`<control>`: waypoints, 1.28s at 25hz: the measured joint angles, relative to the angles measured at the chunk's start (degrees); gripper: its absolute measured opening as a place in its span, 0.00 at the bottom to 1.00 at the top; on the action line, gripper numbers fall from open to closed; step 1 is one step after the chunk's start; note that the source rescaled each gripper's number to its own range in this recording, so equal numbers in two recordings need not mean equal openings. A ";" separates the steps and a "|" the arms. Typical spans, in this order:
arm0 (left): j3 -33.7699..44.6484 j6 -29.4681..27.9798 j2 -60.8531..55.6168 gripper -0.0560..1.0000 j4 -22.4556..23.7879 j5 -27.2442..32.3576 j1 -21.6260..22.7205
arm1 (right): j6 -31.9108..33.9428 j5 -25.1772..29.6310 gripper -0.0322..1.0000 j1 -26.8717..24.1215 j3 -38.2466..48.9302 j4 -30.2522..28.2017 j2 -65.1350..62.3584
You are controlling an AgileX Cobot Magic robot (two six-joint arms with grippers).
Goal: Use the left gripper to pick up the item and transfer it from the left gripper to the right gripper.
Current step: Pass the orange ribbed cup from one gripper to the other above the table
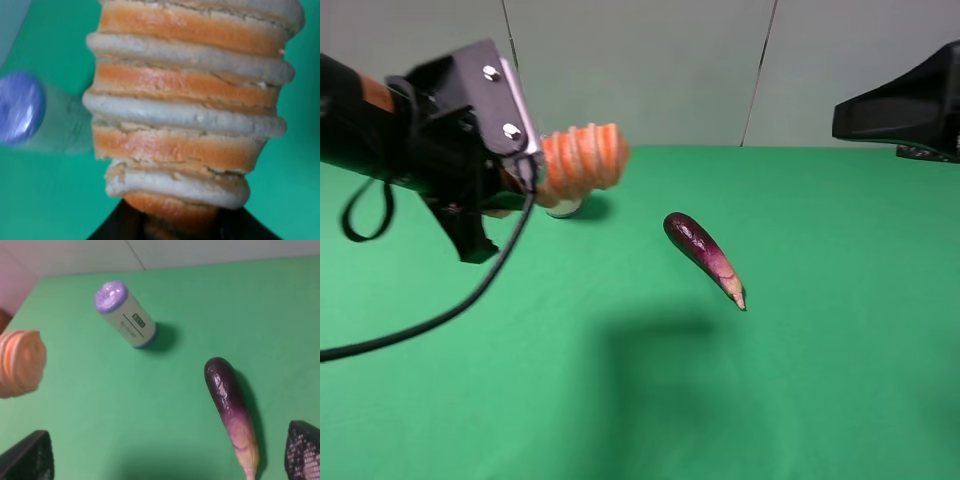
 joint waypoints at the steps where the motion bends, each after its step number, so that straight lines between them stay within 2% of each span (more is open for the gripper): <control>1: 0.00 0.00 0.79 0.07 0.00 -1.37 -1.01 | -1.05 -0.07 1.00 0.00 -0.07 0.29 1.13; 5: -0.26 0.00 4.00 0.07 0.00 -5.95 -4.85 | -3.50 -0.07 1.00 0.00 -0.13 0.74 4.45; 12: -5.53 0.00 9.55 0.07 0.00 -8.29 -10.72 | -8.21 -0.02 1.00 0.00 -0.13 4.56 9.67; 22: -12.91 0.00 14.74 0.07 0.94 -9.59 -15.37 | -10.56 0.68 1.00 0.00 -0.33 6.75 10.63; 32: -13.89 0.00 16.45 0.07 1.36 -12.38 -17.96 | -14.07 5.99 1.00 0.00 -0.40 12.25 10.63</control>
